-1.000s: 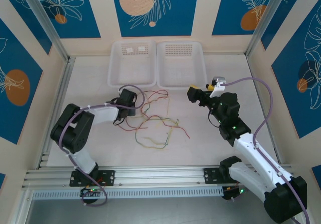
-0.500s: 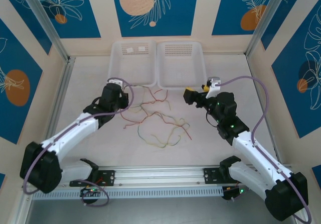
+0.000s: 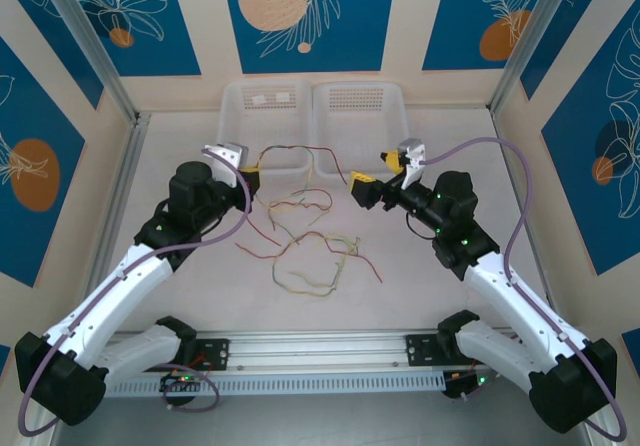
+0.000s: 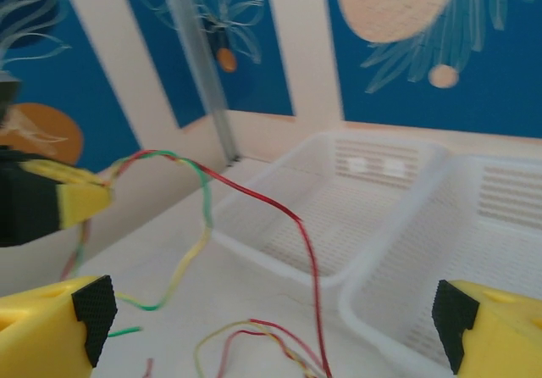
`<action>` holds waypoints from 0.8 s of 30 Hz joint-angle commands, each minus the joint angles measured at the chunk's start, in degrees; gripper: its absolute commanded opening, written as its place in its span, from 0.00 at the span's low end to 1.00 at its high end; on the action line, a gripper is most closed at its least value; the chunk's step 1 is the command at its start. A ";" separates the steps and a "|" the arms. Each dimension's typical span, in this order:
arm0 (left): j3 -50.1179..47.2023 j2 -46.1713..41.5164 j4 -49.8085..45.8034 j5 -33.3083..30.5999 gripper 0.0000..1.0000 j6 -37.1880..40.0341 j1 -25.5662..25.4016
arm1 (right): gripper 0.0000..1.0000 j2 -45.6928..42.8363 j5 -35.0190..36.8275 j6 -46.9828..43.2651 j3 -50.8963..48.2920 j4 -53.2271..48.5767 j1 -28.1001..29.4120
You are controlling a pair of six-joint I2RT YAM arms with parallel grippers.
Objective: Untangle the cables
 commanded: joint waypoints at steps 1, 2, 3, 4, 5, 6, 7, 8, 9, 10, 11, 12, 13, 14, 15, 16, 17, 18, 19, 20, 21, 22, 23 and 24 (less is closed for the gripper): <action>-0.16 -1.37 5.68 6.40 0.00 1.09 -0.32 | 0.99 1.00 -11.03 2.39 2.83 3.50 0.48; -0.31 -1.53 6.70 6.96 0.00 0.91 -0.33 | 0.99 1.57 -12.30 3.59 3.50 3.45 0.52; -0.44 -1.55 7.45 7.00 0.00 0.66 -0.39 | 0.99 2.34 -13.24 4.64 3.92 3.55 0.48; -0.45 -1.50 8.02 7.16 0.00 0.68 -0.36 | 0.99 3.31 -14.58 6.33 4.28 4.19 0.47; -0.53 -1.52 8.76 7.89 0.00 0.87 -0.40 | 0.98 4.40 -16.27 7.64 4.30 5.14 0.56; -0.69 -1.54 9.45 8.54 0.00 0.95 -0.36 | 0.97 5.47 -17.24 8.55 4.45 5.60 0.73; -0.71 -1.40 10.11 9.00 0.00 0.78 -0.38 | 0.96 6.79 -17.29 9.37 4.88 5.59 1.10; -0.71 -1.38 10.60 9.21 0.00 0.72 -0.38 | 0.94 8.01 -16.95 9.93 5.47 5.17 1.45; -0.73 -1.34 10.96 9.37 0.00 0.73 -0.37 | 0.93 9.08 -16.92 10.48 5.86 5.27 1.71; -0.80 -1.36 11.12 9.54 0.00 0.76 -0.40 | 0.92 9.89 -16.81 10.85 6.00 5.69 1.92; -0.80 -1.34 11.32 9.92 0.00 0.77 -0.40 | 0.91 10.64 -16.13 11.06 6.08 6.32 2.34; -0.88 -1.38 11.62 10.63 0.00 0.82 -0.40 | 0.90 11.19 -15.34 10.87 6.54 6.29 2.68; -1.06 -1.39 11.90 11.37 0.00 0.81 -0.40 | 0.89 11.46 -14.91 10.39 6.92 5.88 2.84; -1.14 -1.61 12.17 11.65 0.00 0.67 -0.40 | 0.89 11.90 -14.30 9.68 7.53 5.28 3.10; -1.30 -1.64 12.30 11.70 0.00 0.47 -0.40 | 0.89 12.14 -13.63 9.41 8.00 5.10 3.21; -1.56 -1.88 12.63 11.86 0.00 0.36 -0.36 | 0.90 12.82 -13.44 9.48 8.41 5.32 3.29; -1.85 -1.97 12.95 11.94 0.00 0.26 -0.40 | 0.90 13.72 -13.81 9.54 9.14 5.44 3.36; -2.07 -1.94 13.24 12.31 0.00 0.31 -0.40 | 0.89 14.70 -13.98 9.88 9.64 5.42 3.45; -2.35 -1.93 13.64 12.76 0.00 0.23 -0.36 | 0.89 16.01 -14.18 10.20 10.59 5.37 3.75; -2.78 -2.01 14.41 13.18 0.00 0.00 -0.40 | 0.85 17.51 -14.04 10.21 11.65 4.95 4.22; -3.11 -2.04 14.96 13.37 0.00 -0.22 -0.40 | 0.79 18.72 -13.15 10.15 12.68 4.03 4.56; -3.32 -2.00 15.17 13.24 0.00 -0.25 -0.40 | 0.71 19.50 -12.02 10.02 13.61 2.90 4.86; -3.43 -2.08 15.22 12.91 0.00 -0.34 -0.39 | 0.57 20.16 -10.47 10.14 14.45 1.78 5.02; -3.59 -2.32 15.13 12.56 0.00 -0.40 -0.38 | 0.47 20.40 -8.86 10.36 14.76 1.27 5.04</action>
